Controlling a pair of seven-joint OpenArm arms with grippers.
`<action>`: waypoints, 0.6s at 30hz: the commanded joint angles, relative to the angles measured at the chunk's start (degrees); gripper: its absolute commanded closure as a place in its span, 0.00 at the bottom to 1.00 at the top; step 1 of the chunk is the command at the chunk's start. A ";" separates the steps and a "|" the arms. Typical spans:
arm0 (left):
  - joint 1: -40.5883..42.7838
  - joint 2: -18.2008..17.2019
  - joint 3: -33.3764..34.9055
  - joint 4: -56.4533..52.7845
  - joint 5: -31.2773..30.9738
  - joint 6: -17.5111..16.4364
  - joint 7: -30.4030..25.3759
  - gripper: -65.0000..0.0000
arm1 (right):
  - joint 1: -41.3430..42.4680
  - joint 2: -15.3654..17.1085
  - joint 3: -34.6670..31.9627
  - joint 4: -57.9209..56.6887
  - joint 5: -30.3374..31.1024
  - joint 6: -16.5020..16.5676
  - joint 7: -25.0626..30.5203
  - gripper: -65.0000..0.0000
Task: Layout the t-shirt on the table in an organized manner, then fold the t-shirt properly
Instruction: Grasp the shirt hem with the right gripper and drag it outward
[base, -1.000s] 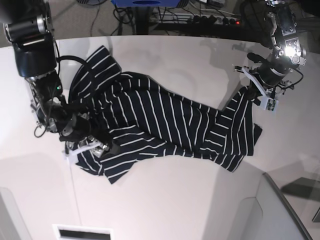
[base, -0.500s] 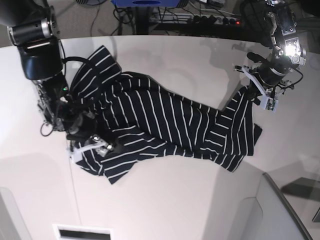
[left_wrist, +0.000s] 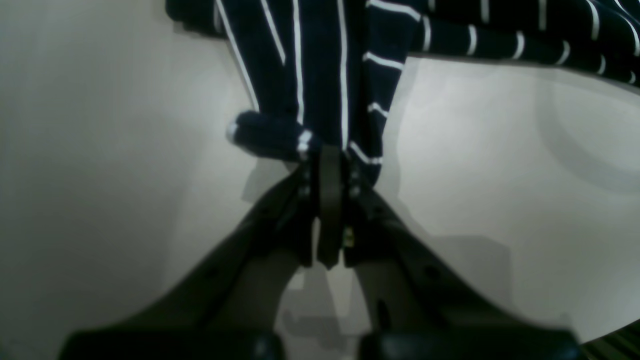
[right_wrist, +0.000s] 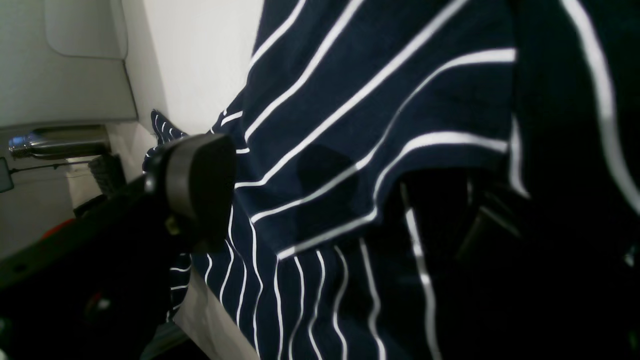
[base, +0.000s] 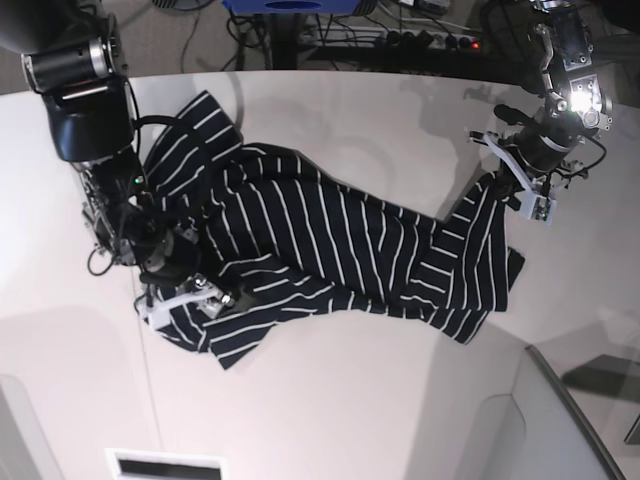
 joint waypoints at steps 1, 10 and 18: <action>-0.23 -0.67 -0.24 0.86 -0.34 0.10 -0.77 1.00 | 0.37 0.26 0.22 2.15 0.53 -1.34 -0.57 0.23; -0.23 -0.76 -0.24 0.86 0.01 0.10 -0.77 1.00 | -6.05 1.93 0.05 15.51 0.26 -14.96 -0.57 0.23; -0.49 -0.76 -0.24 0.86 -0.08 0.10 -0.77 1.00 | -0.78 3.69 0.05 5.40 0.26 -11.01 1.72 0.22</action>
